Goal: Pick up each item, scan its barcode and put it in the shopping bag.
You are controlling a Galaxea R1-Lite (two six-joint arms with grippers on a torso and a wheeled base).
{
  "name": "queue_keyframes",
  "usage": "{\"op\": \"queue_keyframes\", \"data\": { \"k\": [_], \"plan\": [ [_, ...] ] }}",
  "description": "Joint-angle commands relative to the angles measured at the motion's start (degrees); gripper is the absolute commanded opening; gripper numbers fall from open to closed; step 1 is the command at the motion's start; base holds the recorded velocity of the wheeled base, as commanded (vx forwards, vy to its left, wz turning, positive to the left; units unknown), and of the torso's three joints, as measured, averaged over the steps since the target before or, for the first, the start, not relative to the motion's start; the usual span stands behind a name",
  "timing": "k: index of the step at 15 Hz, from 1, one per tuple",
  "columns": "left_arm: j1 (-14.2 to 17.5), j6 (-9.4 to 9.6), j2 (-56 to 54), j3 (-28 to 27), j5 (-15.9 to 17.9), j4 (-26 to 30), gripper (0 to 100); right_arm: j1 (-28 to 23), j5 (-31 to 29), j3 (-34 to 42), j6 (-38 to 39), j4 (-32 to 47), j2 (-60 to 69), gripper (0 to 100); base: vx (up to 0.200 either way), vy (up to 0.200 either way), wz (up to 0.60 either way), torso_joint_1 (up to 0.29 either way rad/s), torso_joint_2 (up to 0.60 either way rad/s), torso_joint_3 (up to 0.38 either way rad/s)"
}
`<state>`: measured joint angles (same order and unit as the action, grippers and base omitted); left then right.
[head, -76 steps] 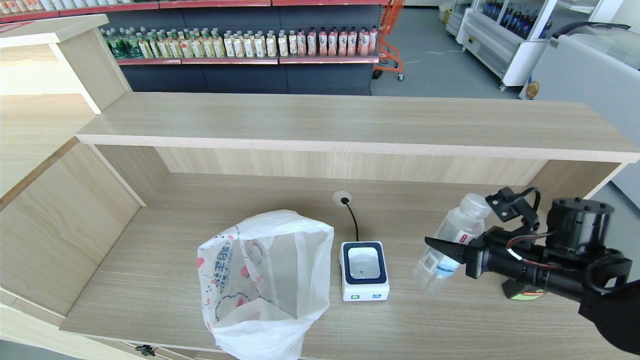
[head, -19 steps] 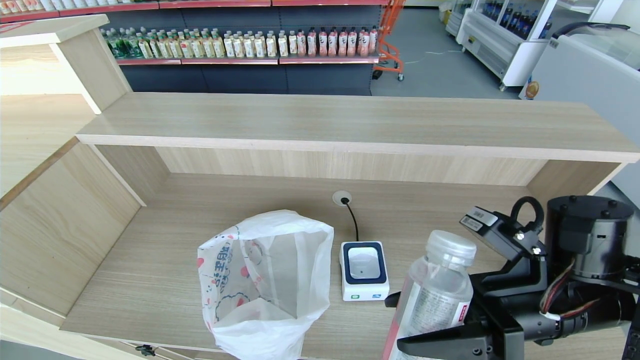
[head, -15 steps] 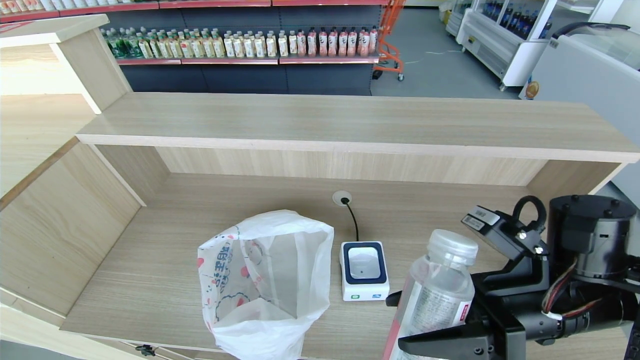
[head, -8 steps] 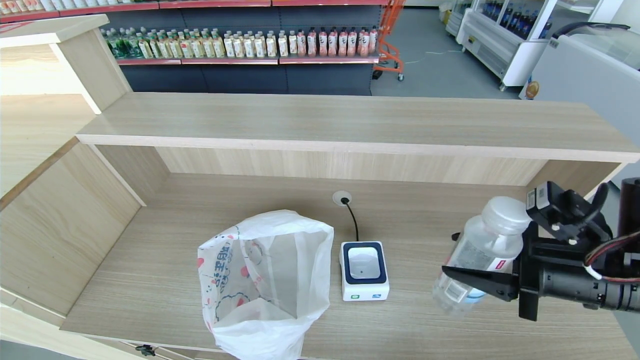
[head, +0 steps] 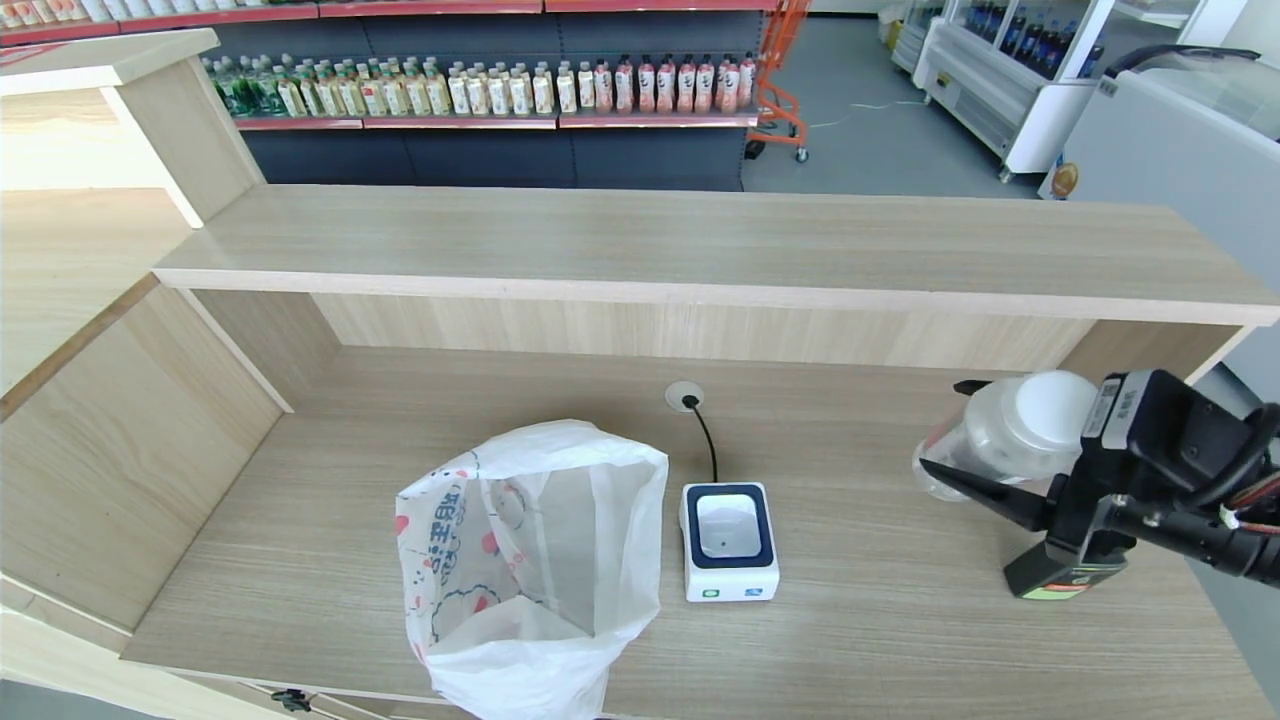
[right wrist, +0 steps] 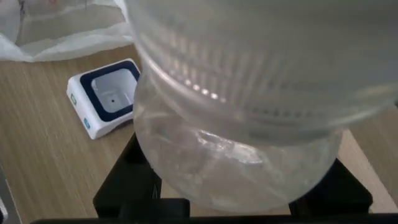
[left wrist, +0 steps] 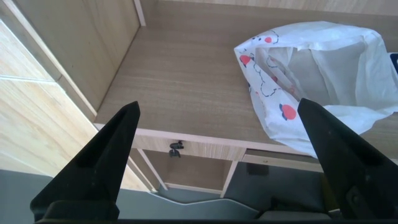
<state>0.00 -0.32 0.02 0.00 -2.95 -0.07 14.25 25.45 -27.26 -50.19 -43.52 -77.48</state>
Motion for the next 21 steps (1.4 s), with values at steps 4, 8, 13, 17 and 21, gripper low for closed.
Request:
{"op": "queue_keyframes", "data": {
  "k": [4,8,13,17,21],
  "plan": [
    [0.00,-0.03,-0.02,0.00,-0.04,-0.01,100,1.92,2.58,-1.83,-11.25,-4.29,-7.16,0,0.000,0.000,0.00,0.000,0.00,0.000],
    [0.00,-0.03,-0.02,0.00,-0.04,-0.01,100,10.01,2.14,-2.89,-17.49,-4.56,-9.97,0,0.000,0.000,0.00,0.000,0.00,0.000],
    [0.00,0.23,-0.02,0.00,0.05,-0.01,100,11.59,2.32,-3.24,-23.46,-4.56,-13.83,0,0.000,0.000,0.00,0.000,0.00,0.000],
    [0.00,0.14,-0.02,0.00,-0.04,-0.01,100,11.68,3.37,-2.80,-24.96,-7.98,-17.88,0,0.000,0.000,0.00,0.000,0.00,0.000],
    [0.00,0.05,-0.02,0.00,-0.04,-0.01,100,15.10,3.37,-4.12,-24.87,-13.34,-23.42,0,0.000,0.000,0.00,0.000,0.00,0.000]
  ]
}}
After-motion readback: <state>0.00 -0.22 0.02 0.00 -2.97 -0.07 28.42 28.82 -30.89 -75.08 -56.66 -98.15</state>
